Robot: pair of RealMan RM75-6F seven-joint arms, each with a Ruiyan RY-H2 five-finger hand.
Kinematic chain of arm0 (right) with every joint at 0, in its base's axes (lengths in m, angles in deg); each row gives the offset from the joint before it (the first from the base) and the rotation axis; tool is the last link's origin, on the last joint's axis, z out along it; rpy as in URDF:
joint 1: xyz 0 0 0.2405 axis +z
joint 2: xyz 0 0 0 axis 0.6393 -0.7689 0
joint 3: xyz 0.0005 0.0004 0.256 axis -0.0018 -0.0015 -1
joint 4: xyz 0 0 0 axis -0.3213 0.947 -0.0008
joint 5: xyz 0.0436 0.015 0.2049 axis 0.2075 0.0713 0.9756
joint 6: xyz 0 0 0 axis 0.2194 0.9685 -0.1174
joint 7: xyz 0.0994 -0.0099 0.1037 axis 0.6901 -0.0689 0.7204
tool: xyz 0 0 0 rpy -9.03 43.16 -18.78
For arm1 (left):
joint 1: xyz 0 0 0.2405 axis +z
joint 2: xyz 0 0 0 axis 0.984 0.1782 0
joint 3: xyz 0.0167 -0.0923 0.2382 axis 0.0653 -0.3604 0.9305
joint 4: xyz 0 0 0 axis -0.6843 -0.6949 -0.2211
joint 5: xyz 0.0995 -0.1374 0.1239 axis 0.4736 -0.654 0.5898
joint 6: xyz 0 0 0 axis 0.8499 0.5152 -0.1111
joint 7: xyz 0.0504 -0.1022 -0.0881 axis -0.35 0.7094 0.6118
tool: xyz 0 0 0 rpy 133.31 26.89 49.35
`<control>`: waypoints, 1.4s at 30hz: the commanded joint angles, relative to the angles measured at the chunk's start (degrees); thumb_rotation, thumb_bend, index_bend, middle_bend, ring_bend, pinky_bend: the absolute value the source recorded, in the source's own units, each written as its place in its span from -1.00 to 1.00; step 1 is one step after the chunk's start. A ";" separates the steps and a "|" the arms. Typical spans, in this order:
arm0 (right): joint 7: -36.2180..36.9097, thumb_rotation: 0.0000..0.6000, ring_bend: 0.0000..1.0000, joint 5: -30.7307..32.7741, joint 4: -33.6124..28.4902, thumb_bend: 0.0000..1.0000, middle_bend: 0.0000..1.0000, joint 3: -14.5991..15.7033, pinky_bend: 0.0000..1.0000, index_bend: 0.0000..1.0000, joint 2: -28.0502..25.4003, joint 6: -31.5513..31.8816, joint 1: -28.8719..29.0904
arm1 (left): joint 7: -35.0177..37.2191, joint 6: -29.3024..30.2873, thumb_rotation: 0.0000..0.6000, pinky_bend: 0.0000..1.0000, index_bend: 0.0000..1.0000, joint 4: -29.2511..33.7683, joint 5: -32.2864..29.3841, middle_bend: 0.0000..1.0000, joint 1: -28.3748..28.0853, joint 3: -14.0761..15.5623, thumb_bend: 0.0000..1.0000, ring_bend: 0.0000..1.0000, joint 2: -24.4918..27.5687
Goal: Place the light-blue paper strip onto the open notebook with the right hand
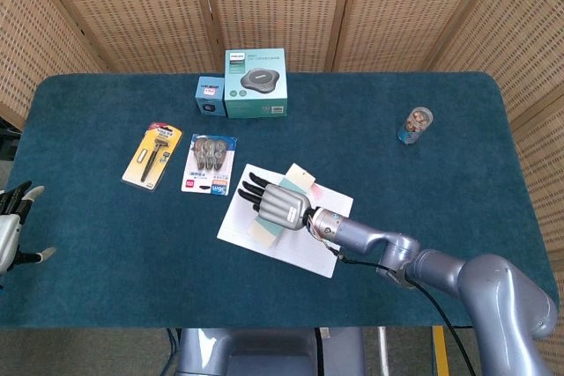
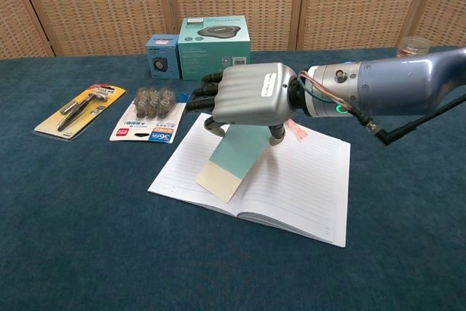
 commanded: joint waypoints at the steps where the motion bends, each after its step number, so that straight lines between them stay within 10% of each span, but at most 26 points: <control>1: -0.94 1.00 -1.00 -0.90 0.73 -1.00 -0.88 0.61 -0.83 0.28 0.31 0.57 0.43 | -0.10 -0.13 1.00 -1.00 -1.00 -0.01 -0.15 -1.00 -0.10 -0.01 -1.00 -1.00 -0.04; 8: -2.53 1.00 -1.00 -2.31 1.91 -1.00 -0.89 1.89 -0.83 0.16 0.34 1.63 0.73 | -0.01 0.00 1.00 -1.00 -1.00 0.05 -0.26 -1.00 -0.11 -0.01 -1.00 -1.00 0.03; 16: -2.76 1.00 -1.00 -3.78 3.51 -1.00 -1.00 2.89 -0.83 -0.93 0.40 4.69 0.54 | 0.08 0.16 1.00 -1.00 -1.00 0.07 0.10 -1.00 -0.11 0.20 -1.00 -1.00 0.05; 26: -0.02 1.00 -1.00 -2.58 5.08 -0.95 -1.00 2.66 -0.83 -1.00 -0.40 8.97 -1.23 | 0.33 0.35 1.00 -1.00 -1.00 0.02 0.24 -1.00 -0.08 0.34 -1.00 -1.00 0.08; 31: 10.17 1.00 -1.00 3.39 -1.38 0.64 -0.99 0.72 -0.83 -0.96 -2.30 9.24 -3.76 | 0.34 0.22 1.00 -1.00 -1.00 0.08 0.31 -1.00 -0.18 0.43 -1.00 -1.00 0.11; 33: 14.20 1.00 -1.00 6.37 -5.59 0.96 -0.99 -0.13 -0.83 -0.93 -3.89 7.17 -4.11 | 0.25 0.16 1.00 -1.00 -1.00 0.13 0.35 -1.00 -0.24 0.47 -1.00 -1.00 0.11; 42: 15.87 1.00 -1.00 16.59 -19.67 1.00 -0.97 -1.83 -0.83 -0.90 -8.74 -5.64 -2.52 | 0.31 -0.10 1.00 -1.00 -1.00 0.20 0.31 -1.00 -0.40 0.58 -1.00 -1.00 0.16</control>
